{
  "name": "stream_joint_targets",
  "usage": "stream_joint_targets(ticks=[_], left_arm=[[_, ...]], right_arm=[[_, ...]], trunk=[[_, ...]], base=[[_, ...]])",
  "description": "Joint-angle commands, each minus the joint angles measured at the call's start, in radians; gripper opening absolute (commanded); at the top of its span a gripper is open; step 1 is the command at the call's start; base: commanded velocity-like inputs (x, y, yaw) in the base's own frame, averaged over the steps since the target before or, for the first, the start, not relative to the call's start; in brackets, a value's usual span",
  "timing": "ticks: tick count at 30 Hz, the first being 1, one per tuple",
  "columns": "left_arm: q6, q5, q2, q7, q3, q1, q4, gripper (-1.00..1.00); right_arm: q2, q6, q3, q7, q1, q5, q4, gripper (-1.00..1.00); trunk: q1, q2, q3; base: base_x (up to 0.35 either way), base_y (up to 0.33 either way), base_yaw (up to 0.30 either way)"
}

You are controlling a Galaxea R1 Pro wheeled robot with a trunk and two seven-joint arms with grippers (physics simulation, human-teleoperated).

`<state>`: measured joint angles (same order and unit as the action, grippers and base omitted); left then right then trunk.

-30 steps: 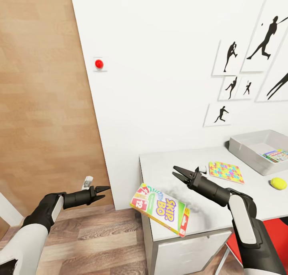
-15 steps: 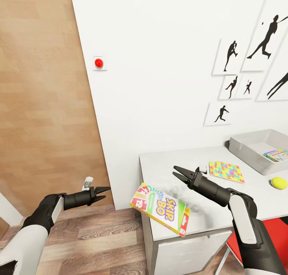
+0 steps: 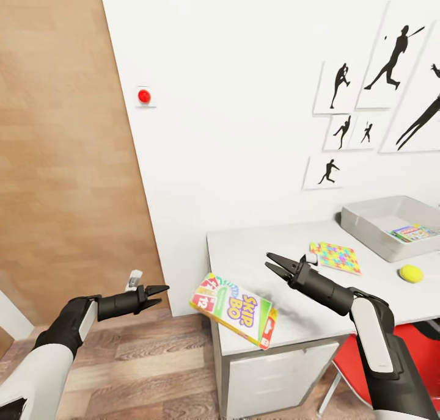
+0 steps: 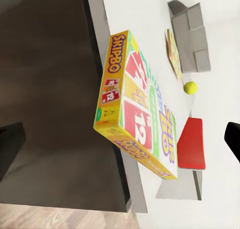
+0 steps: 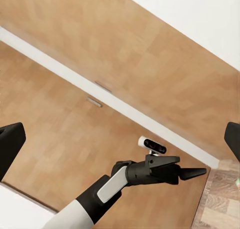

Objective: Put all the toys in the child's room - the three board games (two on the bed and one on the table), the two jigsaw puzzles on the table, and the tennis ball on the table - inside the toy box on the table in the child's room.

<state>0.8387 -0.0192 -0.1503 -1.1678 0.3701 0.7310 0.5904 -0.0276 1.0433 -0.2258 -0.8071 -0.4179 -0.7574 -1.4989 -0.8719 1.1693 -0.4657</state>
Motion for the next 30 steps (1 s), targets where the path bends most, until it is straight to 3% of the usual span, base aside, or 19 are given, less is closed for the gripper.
stream_joint_targets(ticks=[1,30], left_arm=[[0.011,-0.002,0.001,-0.004,0.002,0.001,0.0,1.0],[0.017,-0.001,-0.001,-0.006,0.006,0.001,0.0,1.0]], right_arm=[[0.0,0.004,-0.001,-0.006,-0.001,0.004,0.0,1.0],[0.0,0.004,-0.004,-0.006,-0.001,0.004,0.0,1.0]], trunk=[[0.0,0.001,-0.001],[-0.004,0.008,-0.004]], base=[[-0.171,-0.152,0.0],[-0.024,-0.063,0.0]])
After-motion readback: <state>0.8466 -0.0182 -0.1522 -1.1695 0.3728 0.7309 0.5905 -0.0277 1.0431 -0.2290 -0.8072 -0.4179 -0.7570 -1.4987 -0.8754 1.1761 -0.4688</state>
